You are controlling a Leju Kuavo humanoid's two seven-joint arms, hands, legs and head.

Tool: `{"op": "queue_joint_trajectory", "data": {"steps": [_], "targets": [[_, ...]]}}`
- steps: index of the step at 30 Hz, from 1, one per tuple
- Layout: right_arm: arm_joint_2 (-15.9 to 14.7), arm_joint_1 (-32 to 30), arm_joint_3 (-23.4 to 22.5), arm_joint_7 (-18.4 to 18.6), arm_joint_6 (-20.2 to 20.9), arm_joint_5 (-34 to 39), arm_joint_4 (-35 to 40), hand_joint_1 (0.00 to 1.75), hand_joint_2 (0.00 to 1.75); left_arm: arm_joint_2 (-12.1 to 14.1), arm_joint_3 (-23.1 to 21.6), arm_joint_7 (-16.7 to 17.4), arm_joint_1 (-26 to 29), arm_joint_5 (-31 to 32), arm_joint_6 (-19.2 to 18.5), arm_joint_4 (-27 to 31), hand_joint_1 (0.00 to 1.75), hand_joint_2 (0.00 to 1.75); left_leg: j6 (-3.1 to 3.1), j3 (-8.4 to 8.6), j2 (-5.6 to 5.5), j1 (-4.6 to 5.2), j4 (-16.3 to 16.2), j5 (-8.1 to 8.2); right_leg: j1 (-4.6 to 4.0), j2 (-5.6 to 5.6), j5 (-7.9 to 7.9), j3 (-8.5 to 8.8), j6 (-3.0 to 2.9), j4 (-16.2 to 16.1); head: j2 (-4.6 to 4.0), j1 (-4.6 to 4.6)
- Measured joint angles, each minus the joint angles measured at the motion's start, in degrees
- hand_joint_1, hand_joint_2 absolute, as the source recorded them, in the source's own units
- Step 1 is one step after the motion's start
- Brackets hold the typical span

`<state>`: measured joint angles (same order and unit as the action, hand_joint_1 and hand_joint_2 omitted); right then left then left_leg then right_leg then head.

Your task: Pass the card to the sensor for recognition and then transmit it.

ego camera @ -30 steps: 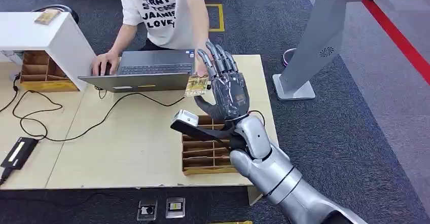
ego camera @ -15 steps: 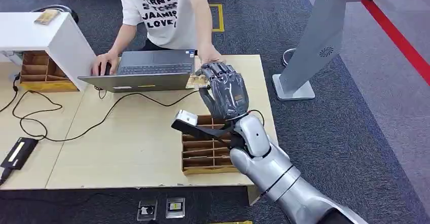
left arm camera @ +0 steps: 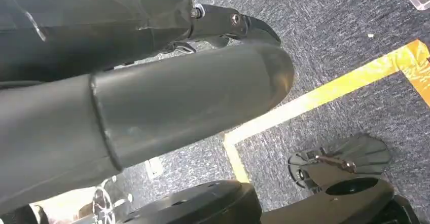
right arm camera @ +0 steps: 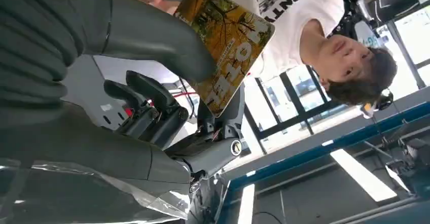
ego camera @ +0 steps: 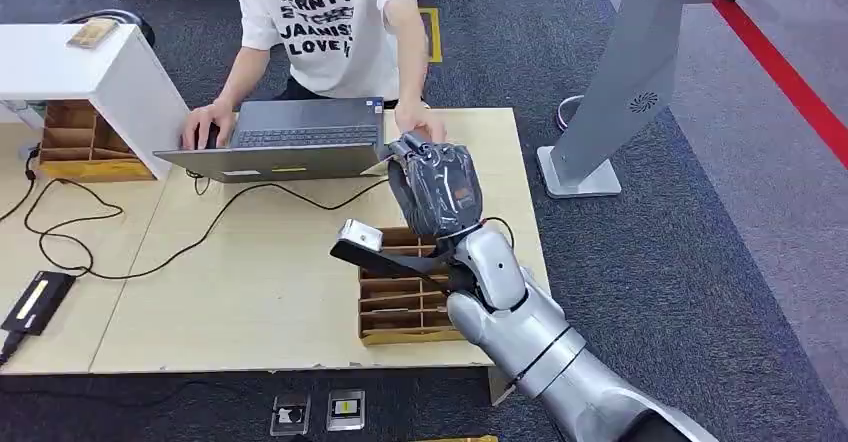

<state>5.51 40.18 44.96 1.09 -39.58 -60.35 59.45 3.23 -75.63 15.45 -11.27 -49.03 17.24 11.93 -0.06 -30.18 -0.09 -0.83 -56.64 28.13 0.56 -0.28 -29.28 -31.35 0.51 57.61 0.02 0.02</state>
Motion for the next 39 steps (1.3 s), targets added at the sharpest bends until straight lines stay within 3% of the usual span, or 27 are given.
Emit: {"op": "queue_joint_trajectory", "data": {"steps": [18,30,39], "targets": [[0.9,0.0,0.0,-0.8,0.0,3.1,-1.6,1.75,1.75,0.0,0.0,0.0,0.3,-0.5,0.4,0.0,0.00,0.00,0.00,0.00,0.00,0.00,0.0,0.00,0.00,0.00,0.00,0.00,0.00,0.0,0.00,0.00],[0.9,-1.1,-1.6,-4.5,-0.2,19.7,-0.4,1.75,1.75,0.0,0.0,-0.6,0.9,-1.3,0.6,0.0,0.00,0.00,0.00,0.02,0.01,0.00,0.0,0.00,0.00,0.02,0.00,-0.01,0.00,0.0,0.00,0.00],[-0.4,-5.2,-6.5,-5.7,-0.4,22.0,7.6,1.75,1.75,0.2,0.0,-0.6,1.5,-2.1,0.7,0.0,0.00,0.00,0.00,0.03,0.02,0.00,0.0,0.00,0.00,0.02,0.00,-0.02,0.00,0.0,0.00,0.00]]}}
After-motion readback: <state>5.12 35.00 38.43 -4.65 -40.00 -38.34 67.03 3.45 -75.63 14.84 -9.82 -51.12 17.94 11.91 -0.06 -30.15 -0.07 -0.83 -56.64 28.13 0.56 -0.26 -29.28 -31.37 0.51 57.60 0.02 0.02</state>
